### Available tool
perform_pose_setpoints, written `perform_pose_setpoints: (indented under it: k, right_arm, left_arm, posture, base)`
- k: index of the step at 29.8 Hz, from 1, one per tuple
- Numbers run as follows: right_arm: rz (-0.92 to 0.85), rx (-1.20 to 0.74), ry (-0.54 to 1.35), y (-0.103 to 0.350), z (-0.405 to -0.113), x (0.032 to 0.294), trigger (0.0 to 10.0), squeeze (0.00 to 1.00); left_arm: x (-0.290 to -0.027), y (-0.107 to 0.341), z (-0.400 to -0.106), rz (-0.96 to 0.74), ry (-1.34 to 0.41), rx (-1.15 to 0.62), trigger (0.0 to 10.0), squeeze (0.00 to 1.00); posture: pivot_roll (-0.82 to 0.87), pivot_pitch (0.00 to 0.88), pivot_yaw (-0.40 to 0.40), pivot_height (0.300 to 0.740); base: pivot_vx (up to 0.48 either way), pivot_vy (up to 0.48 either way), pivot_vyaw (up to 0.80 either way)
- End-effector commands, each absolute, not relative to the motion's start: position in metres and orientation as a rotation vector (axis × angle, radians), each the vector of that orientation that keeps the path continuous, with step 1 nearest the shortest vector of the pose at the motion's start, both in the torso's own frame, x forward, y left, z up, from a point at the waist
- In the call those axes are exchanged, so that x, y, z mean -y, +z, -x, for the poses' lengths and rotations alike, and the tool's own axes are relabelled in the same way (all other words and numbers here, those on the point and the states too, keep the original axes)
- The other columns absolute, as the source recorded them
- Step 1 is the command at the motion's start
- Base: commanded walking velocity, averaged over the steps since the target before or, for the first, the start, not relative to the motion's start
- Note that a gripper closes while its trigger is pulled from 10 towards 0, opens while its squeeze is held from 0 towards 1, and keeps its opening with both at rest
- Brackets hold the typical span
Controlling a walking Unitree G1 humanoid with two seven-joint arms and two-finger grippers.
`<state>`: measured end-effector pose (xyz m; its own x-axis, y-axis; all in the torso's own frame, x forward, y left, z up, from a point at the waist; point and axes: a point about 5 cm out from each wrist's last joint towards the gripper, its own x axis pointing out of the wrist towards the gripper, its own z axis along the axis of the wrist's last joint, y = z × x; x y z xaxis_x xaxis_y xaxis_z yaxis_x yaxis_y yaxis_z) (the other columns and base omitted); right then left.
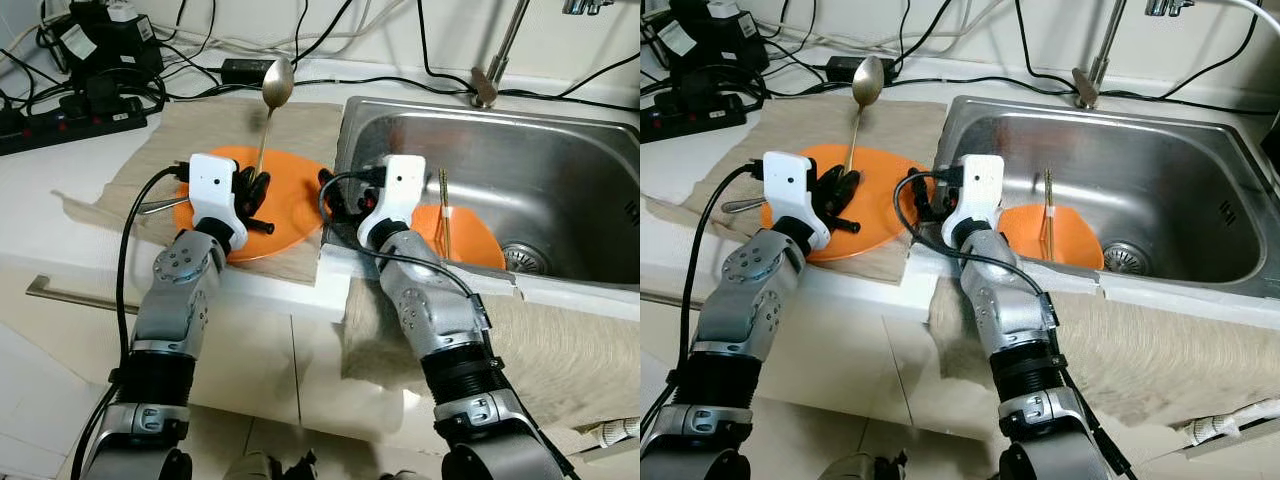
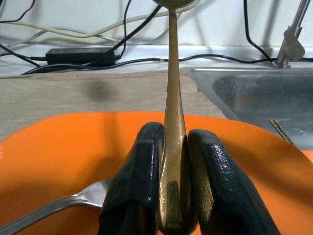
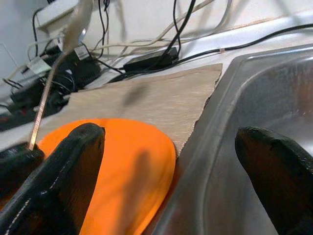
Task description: Kitchen organization
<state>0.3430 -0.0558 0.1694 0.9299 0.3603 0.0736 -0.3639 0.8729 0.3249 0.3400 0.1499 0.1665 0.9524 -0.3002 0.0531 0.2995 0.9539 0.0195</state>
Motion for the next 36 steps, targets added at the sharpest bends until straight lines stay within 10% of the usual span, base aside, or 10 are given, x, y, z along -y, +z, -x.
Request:
perform_pose_setpoints:
  k: [1, 36]
  right_arm:
    - [-0.423, 0.036, 0.439, 0.186, -0.343, 0.04, 10.0, 0.0]
    - [-0.419, 0.069, 0.539, 0.207, -0.354, 0.012, 10.0, 0.0]
  left_arm:
    - [-0.144, 0.174, -0.342, -0.015, -0.339, 0.084, 0.0, 0.46]
    - [-0.097, 0.189, -0.321, 0.0, -0.646, 0.142, 0.0, 0.45]
  posture:
    - [0.08, 0.029, 0.039, 0.74]
    - [0.09, 0.01, 0.034, 0.74]
  base:
    - [0.0, 0.0, 0.0]
    - [0.0, 0.0, 0.0]
